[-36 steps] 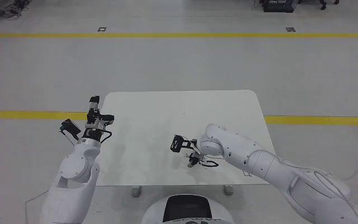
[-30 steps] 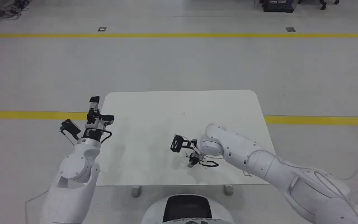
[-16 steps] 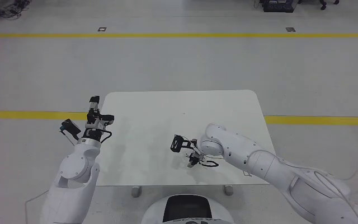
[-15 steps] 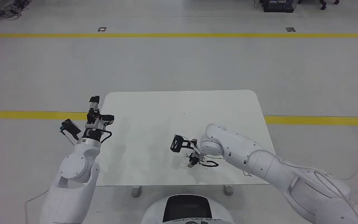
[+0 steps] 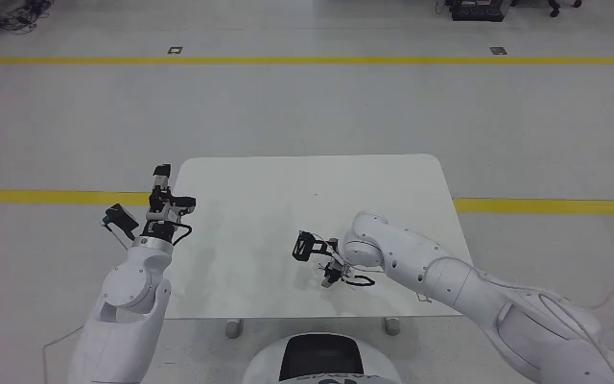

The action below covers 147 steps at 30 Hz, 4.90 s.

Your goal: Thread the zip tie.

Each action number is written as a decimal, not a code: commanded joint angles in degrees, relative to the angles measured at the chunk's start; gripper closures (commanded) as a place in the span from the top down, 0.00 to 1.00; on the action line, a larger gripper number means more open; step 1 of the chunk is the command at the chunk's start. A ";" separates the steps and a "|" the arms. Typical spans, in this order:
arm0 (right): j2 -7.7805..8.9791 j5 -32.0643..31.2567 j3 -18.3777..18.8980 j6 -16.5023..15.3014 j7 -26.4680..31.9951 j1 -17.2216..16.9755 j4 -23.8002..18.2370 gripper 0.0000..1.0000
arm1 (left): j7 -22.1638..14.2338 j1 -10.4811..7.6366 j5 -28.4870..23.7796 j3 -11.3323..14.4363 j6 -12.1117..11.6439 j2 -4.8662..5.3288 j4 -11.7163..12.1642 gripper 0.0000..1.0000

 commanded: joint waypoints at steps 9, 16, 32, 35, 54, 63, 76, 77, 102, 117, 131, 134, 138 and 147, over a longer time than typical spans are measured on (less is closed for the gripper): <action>-0.24 -4.58 0.65 -0.44 0.26 -0.75 -0.04 1.00 | 0.00 0.00 0.00 0.00 0.00 0.00 0.00 1.00; -0.41 -5.34 0.42 -0.44 0.27 -0.60 -0.13 1.00 | 0.00 0.00 0.00 0.00 0.00 0.00 0.00 1.00; -0.54 -8.23 1.96 -0.44 -1.01 -2.01 -0.78 0.37 | 0.00 0.00 0.00 0.00 0.00 0.00 0.00 1.00; -0.54 -8.61 1.96 -0.44 -1.06 -2.16 -0.76 0.35 | 0.00 0.00 0.00 0.00 0.00 0.00 0.00 1.00; -1.46 -2.77 -3.19 -0.44 -5.36 0.49 4.24 0.15 | 0.00 0.00 0.00 0.00 0.00 0.00 0.00 1.00; -2.97 0.86 -6.90 -0.44 -7.32 2.55 9.01 0.15 | 0.00 0.00 0.00 0.00 0.00 0.00 0.00 1.00; -5.23 -0.76 -6.90 -0.44 -8.89 2.01 12.96 0.18 | 0.00 0.00 0.00 0.00 0.00 0.00 0.00 1.00; -5.39 -0.95 -6.90 -0.44 -8.93 2.01 13.20 0.18 | 0.00 0.00 0.00 0.00 0.00 0.00 0.00 1.00; -8.53 -3.17 -6.90 -0.44 -10.26 1.57 18.56 0.13 | 0.00 0.00 0.00 0.00 0.00 0.00 0.00 1.00; -9.26 -3.80 -6.90 -0.44 -11.03 1.52 19.81 0.09 | 0.00 0.00 0.00 0.00 0.00 0.00 0.00 1.00; -9.95 -2.42 -6.90 -0.44 -10.19 1.61 21.29 0.00 | 0.00 0.00 0.00 0.00 0.00 0.00 0.00 1.00; -9.53 -2.65 -6.90 -0.44 -10.10 1.77 20.19 0.00 | 0.00 0.00 0.00 0.00 0.00 0.00 0.00 1.00; -8.12 -3.07 -6.90 -0.44 -10.55 1.95 17.76 0.00 | 0.00 0.00 0.00 0.00 0.00 0.00 0.00 1.00; -2.51 -4.62 -5.62 -0.44 -14.91 1.22 10.15 0.00 | 0.00 0.00 0.00 0.00 0.00 0.00 0.00 1.00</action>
